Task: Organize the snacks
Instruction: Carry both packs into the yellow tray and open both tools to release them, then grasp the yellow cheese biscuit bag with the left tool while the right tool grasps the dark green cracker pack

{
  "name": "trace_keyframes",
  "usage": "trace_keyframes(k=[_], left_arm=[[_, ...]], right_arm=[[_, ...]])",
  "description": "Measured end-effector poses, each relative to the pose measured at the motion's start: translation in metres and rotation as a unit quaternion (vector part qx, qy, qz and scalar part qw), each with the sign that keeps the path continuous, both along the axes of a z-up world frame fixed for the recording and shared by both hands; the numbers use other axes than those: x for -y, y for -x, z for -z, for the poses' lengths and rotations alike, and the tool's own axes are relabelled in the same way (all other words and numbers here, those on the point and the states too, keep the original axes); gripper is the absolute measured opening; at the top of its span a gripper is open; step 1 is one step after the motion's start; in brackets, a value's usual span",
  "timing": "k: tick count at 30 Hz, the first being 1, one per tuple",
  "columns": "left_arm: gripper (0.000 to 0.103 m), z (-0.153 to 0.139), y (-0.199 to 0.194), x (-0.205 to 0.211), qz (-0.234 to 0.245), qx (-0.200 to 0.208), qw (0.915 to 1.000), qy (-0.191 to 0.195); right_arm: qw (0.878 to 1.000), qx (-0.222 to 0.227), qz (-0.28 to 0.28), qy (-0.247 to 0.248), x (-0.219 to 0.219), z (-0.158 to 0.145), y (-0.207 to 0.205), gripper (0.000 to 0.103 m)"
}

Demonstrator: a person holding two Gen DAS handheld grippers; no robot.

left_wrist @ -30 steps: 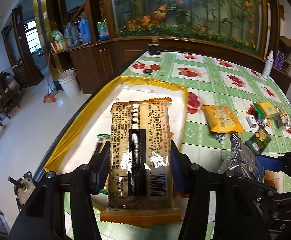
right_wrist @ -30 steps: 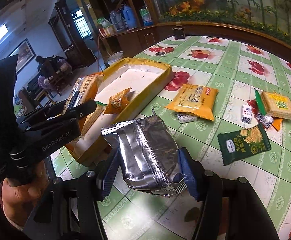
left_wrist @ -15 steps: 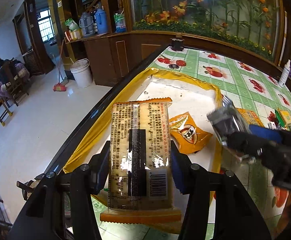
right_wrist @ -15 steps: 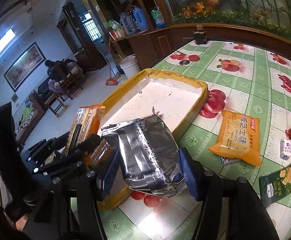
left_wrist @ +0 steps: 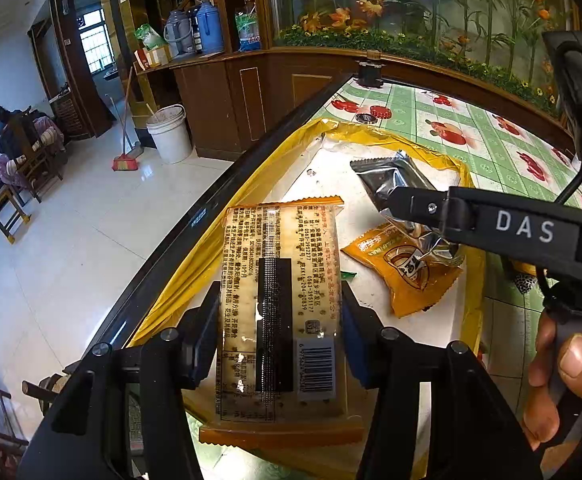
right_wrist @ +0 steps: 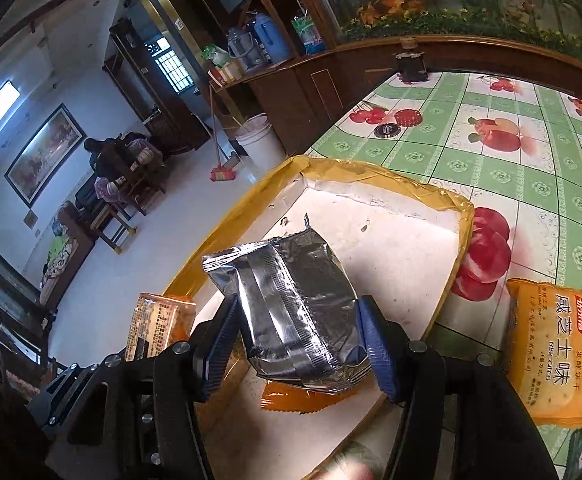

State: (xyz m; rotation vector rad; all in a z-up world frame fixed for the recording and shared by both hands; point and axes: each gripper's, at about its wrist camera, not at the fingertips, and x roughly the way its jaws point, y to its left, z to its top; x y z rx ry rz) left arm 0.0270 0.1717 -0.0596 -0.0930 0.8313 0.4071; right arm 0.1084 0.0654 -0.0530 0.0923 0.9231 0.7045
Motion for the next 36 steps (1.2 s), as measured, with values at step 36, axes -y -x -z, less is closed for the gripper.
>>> trace_keyframes(k=[36], left_arm=[[0.076,-0.024,0.012,0.035,0.015,0.014,0.9996,-0.021]], right_arm=[[0.995,-0.009,0.095,-0.041,0.119,-0.014,0.030,0.070]])
